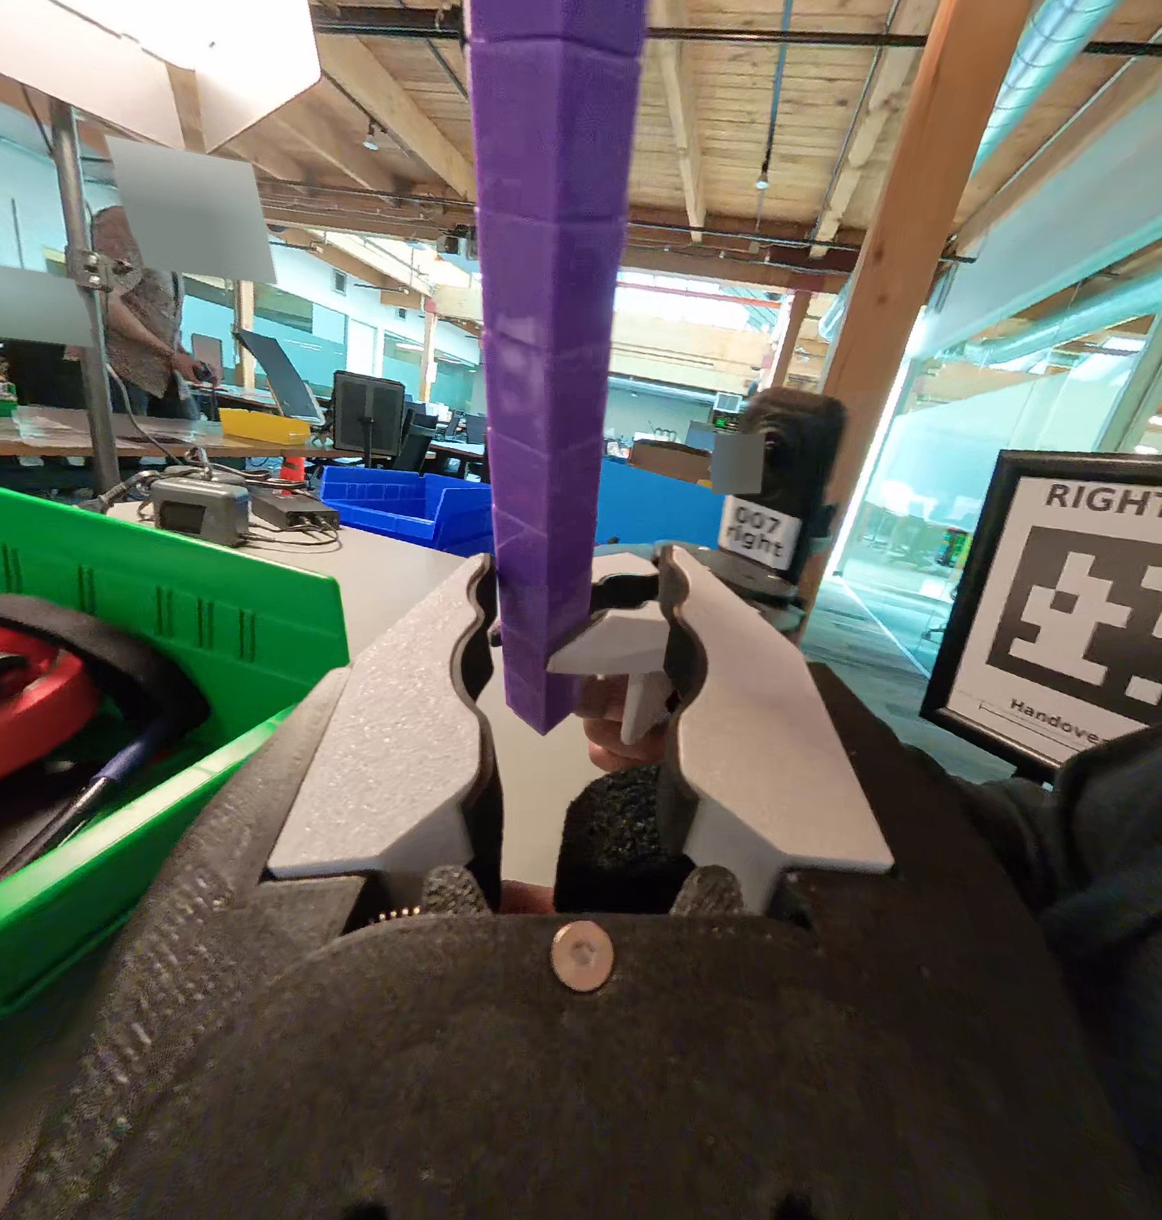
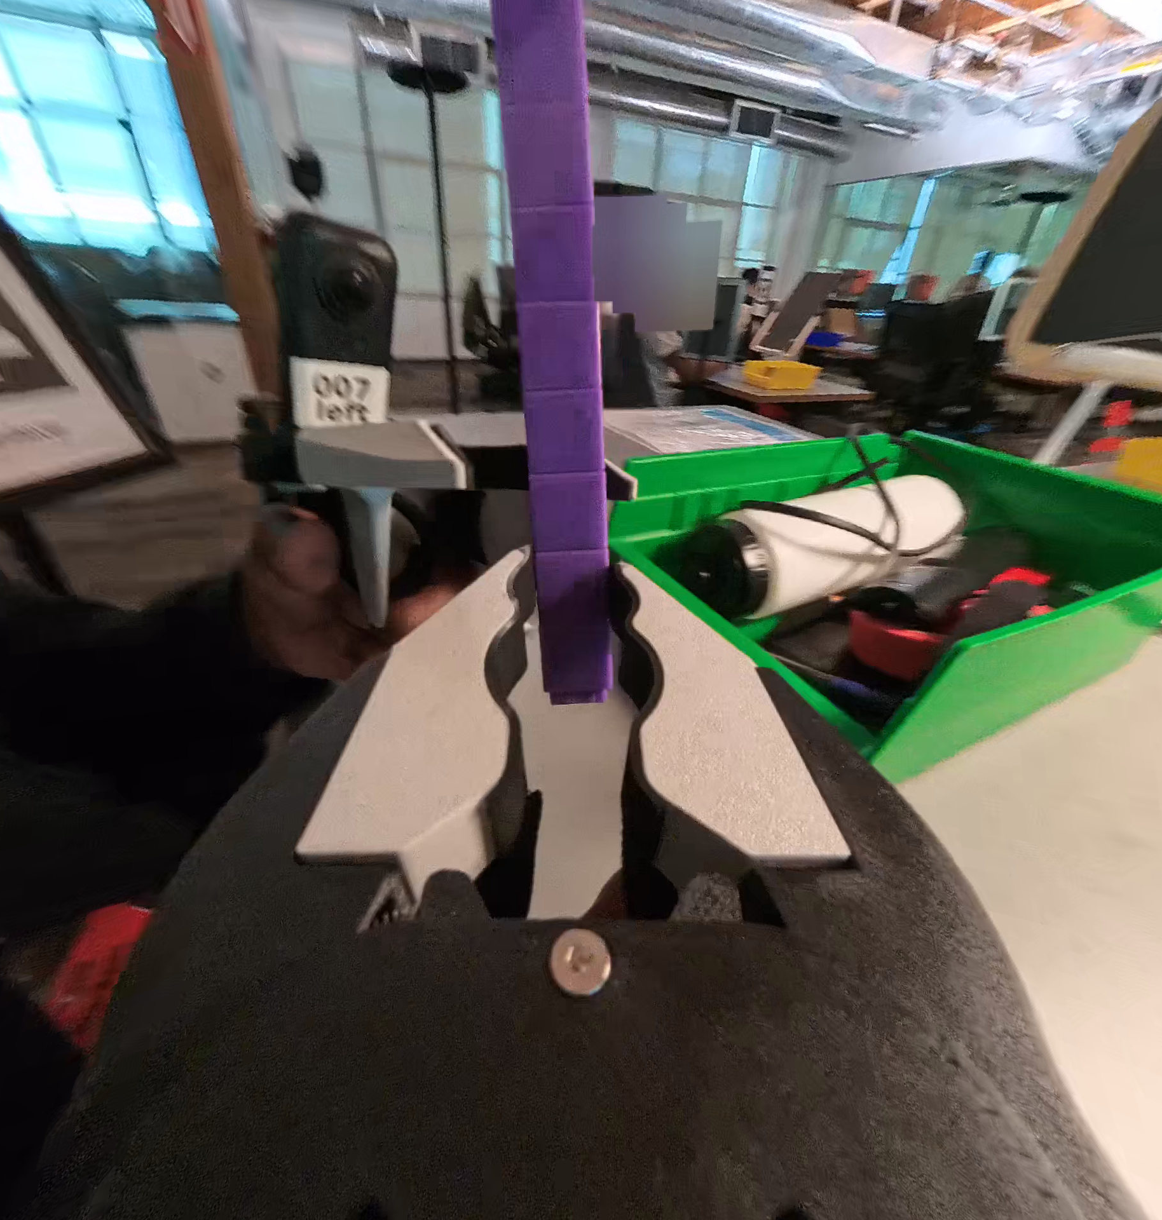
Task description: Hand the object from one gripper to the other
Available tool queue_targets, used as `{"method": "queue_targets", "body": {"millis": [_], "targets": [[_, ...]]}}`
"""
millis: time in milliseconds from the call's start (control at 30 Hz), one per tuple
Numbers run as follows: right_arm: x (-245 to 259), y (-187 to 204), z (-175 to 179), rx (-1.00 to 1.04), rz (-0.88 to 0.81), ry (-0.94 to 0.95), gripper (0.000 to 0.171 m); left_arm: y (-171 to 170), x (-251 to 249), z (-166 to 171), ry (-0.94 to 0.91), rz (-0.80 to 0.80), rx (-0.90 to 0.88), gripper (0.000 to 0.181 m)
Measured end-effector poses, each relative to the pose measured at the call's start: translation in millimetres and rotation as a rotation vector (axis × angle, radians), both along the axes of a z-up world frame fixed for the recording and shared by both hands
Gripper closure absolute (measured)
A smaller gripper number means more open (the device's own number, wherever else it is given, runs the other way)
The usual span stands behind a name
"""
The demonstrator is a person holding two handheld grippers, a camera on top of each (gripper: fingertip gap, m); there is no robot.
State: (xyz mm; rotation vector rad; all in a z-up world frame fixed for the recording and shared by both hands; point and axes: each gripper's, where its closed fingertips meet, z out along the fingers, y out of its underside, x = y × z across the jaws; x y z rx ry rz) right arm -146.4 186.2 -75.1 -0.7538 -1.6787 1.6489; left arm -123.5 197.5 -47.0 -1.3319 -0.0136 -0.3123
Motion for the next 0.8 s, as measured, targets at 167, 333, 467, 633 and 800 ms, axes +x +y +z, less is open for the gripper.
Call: {"method": "queue_targets", "body": {"millis": [167,333,467,633,800], "targets": [[13.8,-4.6,9.2,-0.180,0.170,-0.049,0.149,-4.8,2.8,3.5,-0.015,-0.046,0.020,0.140],[18.0,-10.9,8.8,-0.200,0.223,-0.058,0.149,-7.1,3.6,5.6,-0.044,-0.074,0.039,0.156],[20.3,-11.3,9.6,-0.190,0.230,-0.048,0.147,-8.1,4.5,4.7,-0.022,-0.071,0.037,0.156],[29.4,0.5,20.9,-0.200,0.239,0.010,0.130,-3.3,2.1,-4.6,0.065,-0.001,-0.022,0.155],[29.5,2.1,23.5,-0.201,0.231,0.024,0.125,7.1,4.0,-21.9,0.223,0.083,-0.121,0.156]]}}
